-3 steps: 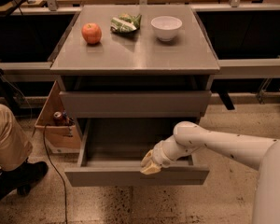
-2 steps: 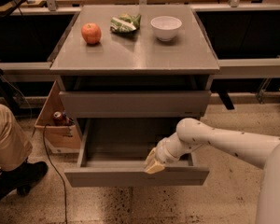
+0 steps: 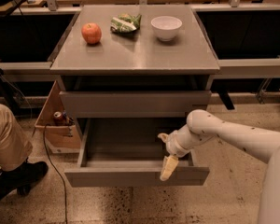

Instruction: Open middle drawer

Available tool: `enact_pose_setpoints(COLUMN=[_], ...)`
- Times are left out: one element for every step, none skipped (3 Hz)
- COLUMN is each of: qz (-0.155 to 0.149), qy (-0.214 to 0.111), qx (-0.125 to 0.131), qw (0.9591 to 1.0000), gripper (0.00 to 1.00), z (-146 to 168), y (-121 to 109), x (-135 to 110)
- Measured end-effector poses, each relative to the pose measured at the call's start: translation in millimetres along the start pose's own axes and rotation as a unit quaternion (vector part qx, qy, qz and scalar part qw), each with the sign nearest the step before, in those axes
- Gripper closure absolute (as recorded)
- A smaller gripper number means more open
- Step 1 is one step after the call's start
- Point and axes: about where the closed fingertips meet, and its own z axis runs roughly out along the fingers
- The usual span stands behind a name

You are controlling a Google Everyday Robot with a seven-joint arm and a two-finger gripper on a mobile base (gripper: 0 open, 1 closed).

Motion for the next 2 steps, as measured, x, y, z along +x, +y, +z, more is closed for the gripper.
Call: enact_pose_setpoints(qz=[0.014, 0.031], qy=[0.006, 0.014], qx=[0.006, 0.016], qw=[0.9999, 0.9993], gripper=[0.18, 0.43], z=[-4, -10], y=[-11, -21], x=[20, 40])
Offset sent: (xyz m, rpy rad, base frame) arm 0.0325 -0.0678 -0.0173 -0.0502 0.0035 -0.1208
